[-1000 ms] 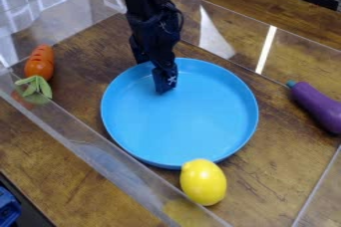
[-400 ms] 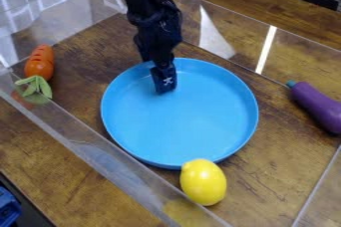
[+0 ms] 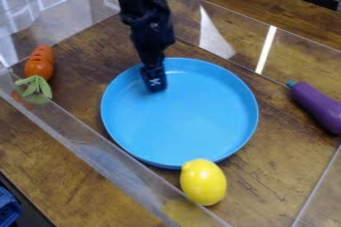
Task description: Remove the carrot from the blue tray and put it on the table
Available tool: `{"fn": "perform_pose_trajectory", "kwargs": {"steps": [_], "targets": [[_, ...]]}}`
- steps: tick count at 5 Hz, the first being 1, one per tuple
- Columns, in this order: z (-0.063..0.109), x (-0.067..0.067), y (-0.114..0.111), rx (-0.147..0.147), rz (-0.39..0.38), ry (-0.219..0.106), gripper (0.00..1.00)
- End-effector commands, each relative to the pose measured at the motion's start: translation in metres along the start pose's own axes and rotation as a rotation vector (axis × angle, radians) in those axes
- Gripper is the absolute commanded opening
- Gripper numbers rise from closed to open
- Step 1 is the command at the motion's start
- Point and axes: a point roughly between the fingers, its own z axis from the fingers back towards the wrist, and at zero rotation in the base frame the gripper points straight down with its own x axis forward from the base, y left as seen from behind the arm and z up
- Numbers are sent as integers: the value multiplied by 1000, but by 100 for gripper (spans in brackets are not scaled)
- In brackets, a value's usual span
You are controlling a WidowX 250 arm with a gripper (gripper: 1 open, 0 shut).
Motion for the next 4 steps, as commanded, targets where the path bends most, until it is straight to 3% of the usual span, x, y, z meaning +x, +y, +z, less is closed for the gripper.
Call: {"fn": "perform_pose_trajectory", "kwargs": {"steps": [1, 2, 4], "targets": [[-3, -22, 9, -15, 37, 40, 100], [-3, -26, 16, -9, 76, 53, 0], [2, -47, 30, 10, 137, 80, 0]]}}
